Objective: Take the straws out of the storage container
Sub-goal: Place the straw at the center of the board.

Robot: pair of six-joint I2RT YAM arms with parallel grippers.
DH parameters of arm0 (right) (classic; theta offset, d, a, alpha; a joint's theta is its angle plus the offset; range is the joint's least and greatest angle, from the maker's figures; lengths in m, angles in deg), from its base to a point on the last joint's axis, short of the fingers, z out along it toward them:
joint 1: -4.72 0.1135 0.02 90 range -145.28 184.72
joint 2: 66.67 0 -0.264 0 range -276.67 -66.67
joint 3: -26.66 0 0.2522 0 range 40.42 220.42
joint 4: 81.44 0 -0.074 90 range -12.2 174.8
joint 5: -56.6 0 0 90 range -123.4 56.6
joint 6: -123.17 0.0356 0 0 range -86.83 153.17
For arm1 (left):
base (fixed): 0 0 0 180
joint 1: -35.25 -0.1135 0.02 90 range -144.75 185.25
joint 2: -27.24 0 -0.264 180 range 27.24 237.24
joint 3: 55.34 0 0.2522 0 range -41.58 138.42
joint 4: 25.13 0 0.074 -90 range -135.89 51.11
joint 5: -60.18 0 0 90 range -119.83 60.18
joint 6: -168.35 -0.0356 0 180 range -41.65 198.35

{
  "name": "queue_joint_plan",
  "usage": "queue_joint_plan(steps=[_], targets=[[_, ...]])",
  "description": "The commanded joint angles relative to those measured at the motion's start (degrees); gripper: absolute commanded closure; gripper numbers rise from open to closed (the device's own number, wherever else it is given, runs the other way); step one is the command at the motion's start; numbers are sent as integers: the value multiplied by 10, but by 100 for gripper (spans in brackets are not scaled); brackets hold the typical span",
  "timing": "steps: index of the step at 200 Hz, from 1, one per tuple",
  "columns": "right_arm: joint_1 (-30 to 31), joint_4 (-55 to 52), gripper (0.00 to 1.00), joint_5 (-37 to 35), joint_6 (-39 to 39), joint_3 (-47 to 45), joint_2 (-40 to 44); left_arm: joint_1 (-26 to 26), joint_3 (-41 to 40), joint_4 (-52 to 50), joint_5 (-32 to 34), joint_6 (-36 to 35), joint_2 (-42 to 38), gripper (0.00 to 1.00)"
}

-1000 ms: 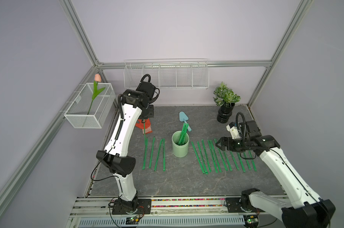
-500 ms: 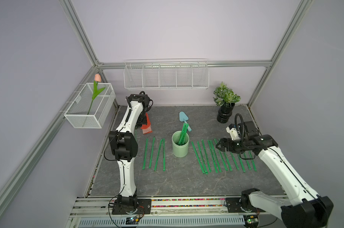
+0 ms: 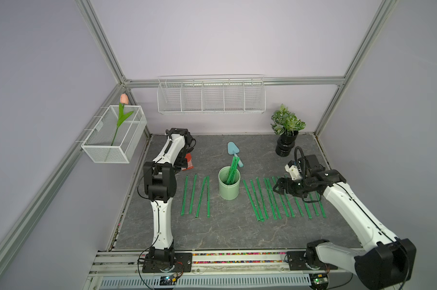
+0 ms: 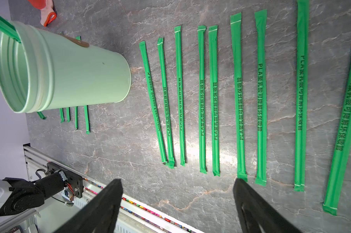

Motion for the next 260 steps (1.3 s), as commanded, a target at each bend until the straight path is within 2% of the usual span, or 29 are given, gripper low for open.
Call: queue_joint_plan(steps=[1,129,189,260], targets=[[0,11,11,10,4,-13,-3,-2,-15,3,-18,-6,-5,100],[1,22,11,10,13,-29,-16,-5,79,1,-47,-29,91,100],[1,29,11,13,17,-31,-30,-15,79,9,-49,-32,103,99],[1,30,11,13,19,-31,-39,-18,73,19,-50,-35,109,93]])
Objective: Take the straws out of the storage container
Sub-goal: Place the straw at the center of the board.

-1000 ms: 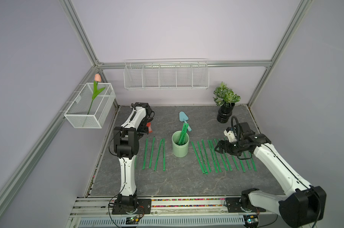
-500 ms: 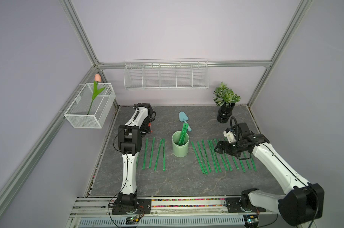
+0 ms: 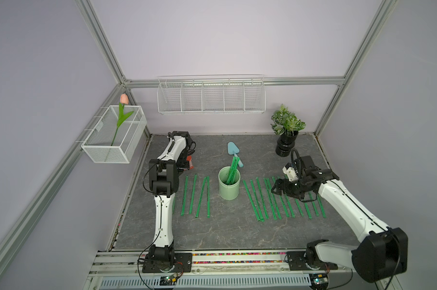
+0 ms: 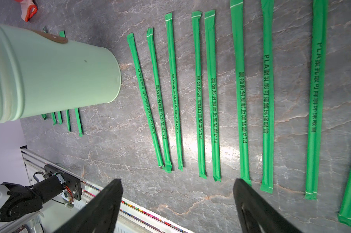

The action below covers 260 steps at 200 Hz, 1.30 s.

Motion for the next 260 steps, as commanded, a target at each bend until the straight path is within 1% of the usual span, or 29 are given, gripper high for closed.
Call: queue_joint_plan(steps=[1,24,84,102,129,148,170,182,199,212,230,240,260], targets=[[1,5,11,8,8,-10,-4,-4,7,6,-5,-5,16,93],[1,5,11,8,10,-12,-2,-5,-3,13,-6,-4,13,87],[1,4,11,8,11,-14,0,-7,-19,26,-11,-1,8,84],[1,4,11,8,13,-14,1,-7,-25,29,-9,-1,3,81],[2,4,11,9,15,-13,3,-7,-28,28,-10,2,-6,80],[2,6,11,11,17,-12,5,-7,-30,31,-13,11,-33,80],[2,15,11,10,20,-8,9,0,-29,40,-31,18,-97,79],[2,20,11,10,23,-4,9,10,-37,59,-57,20,-147,79],[1,25,11,9,27,4,8,34,-70,122,-124,12,-232,79],[1,29,11,8,31,7,8,56,-105,176,-202,-8,-295,77],[1,37,11,12,39,9,11,88,-152,244,-291,-13,-362,77],[1,41,11,15,44,10,13,111,-184,290,-319,-25,-397,76],[0,46,11,20,53,15,17,151,-245,370,-333,-28,-445,73]])
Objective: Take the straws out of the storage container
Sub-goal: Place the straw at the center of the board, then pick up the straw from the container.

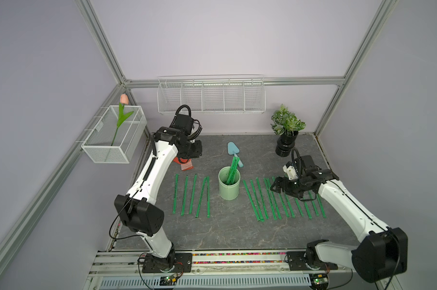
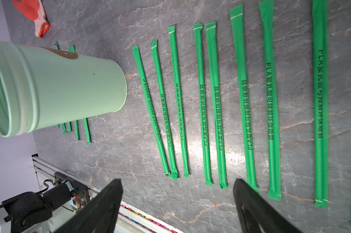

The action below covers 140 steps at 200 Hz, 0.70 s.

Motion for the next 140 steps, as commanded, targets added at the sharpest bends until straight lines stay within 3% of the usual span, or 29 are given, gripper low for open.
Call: queue_joint_plan(steps=[1,32,85,140], targets=[[0,17,11,12,21,16,15,31,-72,122,-86,-18,-19,73],[0,16,11,8,30,22,21,52,-107,176,-112,-8,-24,73],[0,6,11,5,33,22,26,104,-75,176,-108,-35,37,73],[0,0,11,3,32,12,32,114,-68,177,-104,-38,65,73]])
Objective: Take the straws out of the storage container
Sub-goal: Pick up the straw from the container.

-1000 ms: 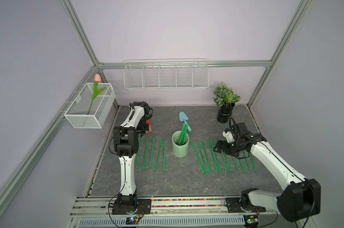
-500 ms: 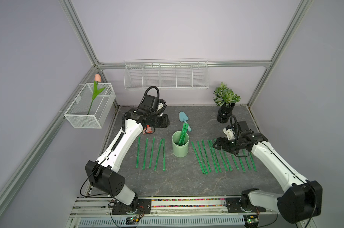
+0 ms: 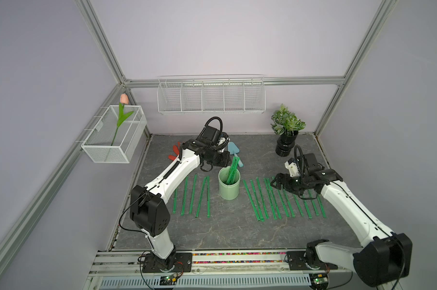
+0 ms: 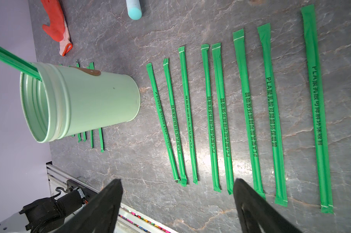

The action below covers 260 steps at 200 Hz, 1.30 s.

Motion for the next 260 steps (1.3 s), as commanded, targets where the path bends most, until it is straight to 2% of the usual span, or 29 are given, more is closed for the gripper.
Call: queue_joint_plan(steps=[1,205,235,260], targets=[[0,-10,11,3,7,-2,10,2,23,8,-4,-13,8,73],[-2,-13,11,4,6,-20,21,19,95,-51,22,-35,92,73],[-2,-11,11,5,8,-20,20,21,88,-56,26,-37,92,75],[-2,-9,11,7,8,-21,20,22,78,-49,28,-35,84,80]])
